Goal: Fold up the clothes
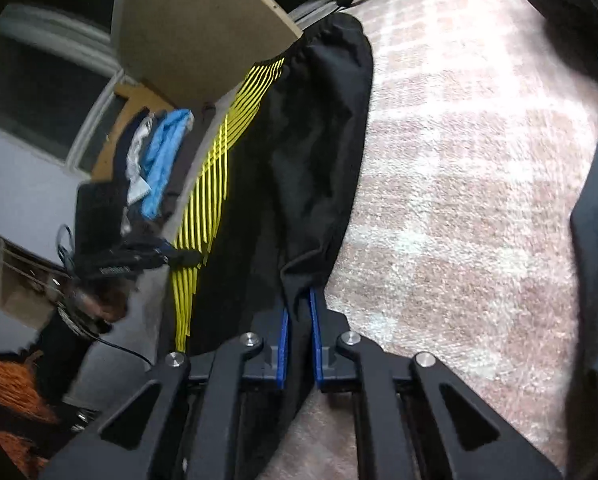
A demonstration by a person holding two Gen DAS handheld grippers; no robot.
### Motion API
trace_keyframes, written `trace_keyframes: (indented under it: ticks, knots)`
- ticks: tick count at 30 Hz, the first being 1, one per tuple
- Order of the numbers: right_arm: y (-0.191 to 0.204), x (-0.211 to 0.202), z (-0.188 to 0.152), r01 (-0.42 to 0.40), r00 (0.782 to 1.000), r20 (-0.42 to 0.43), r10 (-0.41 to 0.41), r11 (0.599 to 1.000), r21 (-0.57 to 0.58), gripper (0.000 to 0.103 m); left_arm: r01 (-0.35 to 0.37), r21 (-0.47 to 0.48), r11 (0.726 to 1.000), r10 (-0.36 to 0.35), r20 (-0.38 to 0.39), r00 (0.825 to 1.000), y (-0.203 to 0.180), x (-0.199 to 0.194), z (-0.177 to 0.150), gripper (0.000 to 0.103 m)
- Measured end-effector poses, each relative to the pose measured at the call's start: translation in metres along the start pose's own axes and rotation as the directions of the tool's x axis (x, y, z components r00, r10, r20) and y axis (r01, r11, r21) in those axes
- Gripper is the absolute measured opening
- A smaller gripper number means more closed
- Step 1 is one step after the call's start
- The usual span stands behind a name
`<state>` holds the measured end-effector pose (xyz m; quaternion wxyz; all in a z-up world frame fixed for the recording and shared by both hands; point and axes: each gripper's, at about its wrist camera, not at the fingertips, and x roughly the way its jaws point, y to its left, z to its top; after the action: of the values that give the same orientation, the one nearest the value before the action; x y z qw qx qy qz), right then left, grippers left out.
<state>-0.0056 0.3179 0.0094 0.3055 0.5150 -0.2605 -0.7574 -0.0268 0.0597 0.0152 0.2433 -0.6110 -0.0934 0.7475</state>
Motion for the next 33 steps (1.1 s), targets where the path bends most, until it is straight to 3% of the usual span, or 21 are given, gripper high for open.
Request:
trace_keyframes:
  ticks: [4, 8, 13, 17, 21, 22, 25, 29, 33]
  knots:
    - [0.013, -0.028, 0.008, -0.059, 0.994, 0.094, 0.058, 0.998, 0.005, 0.007, 0.038, -0.009, 0.999, -0.037, 0.111, 0.993, -0.004, -0.027, 0.000, 0.003]
    - [0.030, -0.060, 0.017, -0.119, 0.973, 0.198, 0.117, 0.993, -0.005, 0.007, 0.075, -0.010, 0.997, -0.070, 0.257, 0.964, -0.013, -0.074, 0.003, 0.003]
    - [0.074, -0.100, 0.032, -0.162, 0.937, 0.298, 0.183, 0.982, -0.092, 0.007, 0.017, 0.104, 0.994, -0.062, 0.441, 0.895, -0.054, -0.162, 0.011, 0.003]
    - [0.129, -0.134, 0.047, -0.162, 0.908, 0.348, 0.233, 0.962, -0.220, 0.007, -0.041, 0.143, 0.989, -0.044, 0.545, 0.837, -0.074, -0.220, -0.004, 0.003]
    - [0.183, -0.168, 0.061, -0.151, 0.875, 0.389, 0.288, 0.926, -0.345, 0.007, -0.102, 0.173, 0.980, -0.033, 0.640, 0.767, -0.093, -0.278, -0.020, 0.003]
    - [0.197, -0.172, 0.063, -0.146, 0.871, 0.391, 0.298, 0.916, -0.372, 0.007, -0.112, 0.162, 0.980, -0.020, 0.649, 0.761, -0.091, -0.286, -0.029, 0.003]
    - [0.236, -0.165, 0.052, -0.128, 0.883, 0.359, 0.303, 0.891, -0.436, 0.007, -0.141, 0.127, 0.982, 0.019, 0.672, 0.740, -0.086, -0.309, -0.055, 0.003]
    - [0.272, -0.138, 0.039, -0.110, 0.914, 0.299, 0.275, 0.875, -0.472, 0.007, -0.201, 0.037, 0.979, 0.128, 0.653, 0.746, -0.059, -0.323, -0.092, 0.003]
    - [0.316, -0.078, 0.032, -0.094, 0.944, 0.233, 0.236, 0.865, -0.492, 0.007, -0.234, -0.036, 0.972, 0.203, 0.633, 0.747, -0.020, -0.345, -0.129, 0.003]
